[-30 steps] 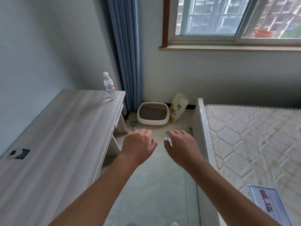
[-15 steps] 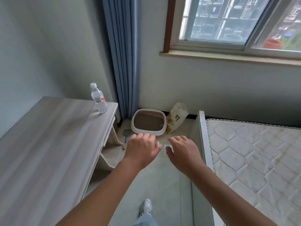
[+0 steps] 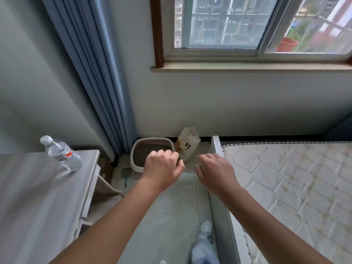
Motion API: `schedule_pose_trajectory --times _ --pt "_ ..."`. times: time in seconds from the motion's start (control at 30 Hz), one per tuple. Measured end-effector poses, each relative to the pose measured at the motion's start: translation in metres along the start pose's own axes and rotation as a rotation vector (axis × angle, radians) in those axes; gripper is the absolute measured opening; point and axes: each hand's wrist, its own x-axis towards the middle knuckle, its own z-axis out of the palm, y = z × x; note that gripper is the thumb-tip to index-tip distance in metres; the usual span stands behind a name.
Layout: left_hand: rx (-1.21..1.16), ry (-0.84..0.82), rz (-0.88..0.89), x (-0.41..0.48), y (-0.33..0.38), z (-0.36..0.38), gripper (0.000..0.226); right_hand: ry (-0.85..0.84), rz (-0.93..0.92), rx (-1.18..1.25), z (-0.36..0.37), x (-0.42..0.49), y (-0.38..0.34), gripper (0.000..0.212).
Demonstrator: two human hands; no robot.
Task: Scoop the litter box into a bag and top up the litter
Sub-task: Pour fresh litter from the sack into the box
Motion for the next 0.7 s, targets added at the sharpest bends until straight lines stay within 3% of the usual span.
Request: schedule_pose_trajectory --times 0.3,0.5,0.7 --pt "0.107 -0.141 -0.240 0.080 -0.014 0.042 0.040 -0.091 -0.213 0.079 0.041 0.124 0.036 0.024" --pt "0.172 -0.126 -0.433 0.092 -0.042 0.037 0.043 -0.129 -0.410 0.067 0.048 0.189 0.019 0.028" --pt "0.175 -0.224 -0.519 0.097 -0.064 0.052 0.046 -0.098 -0.502 0.068 0.044 0.229 0.002 0.030"
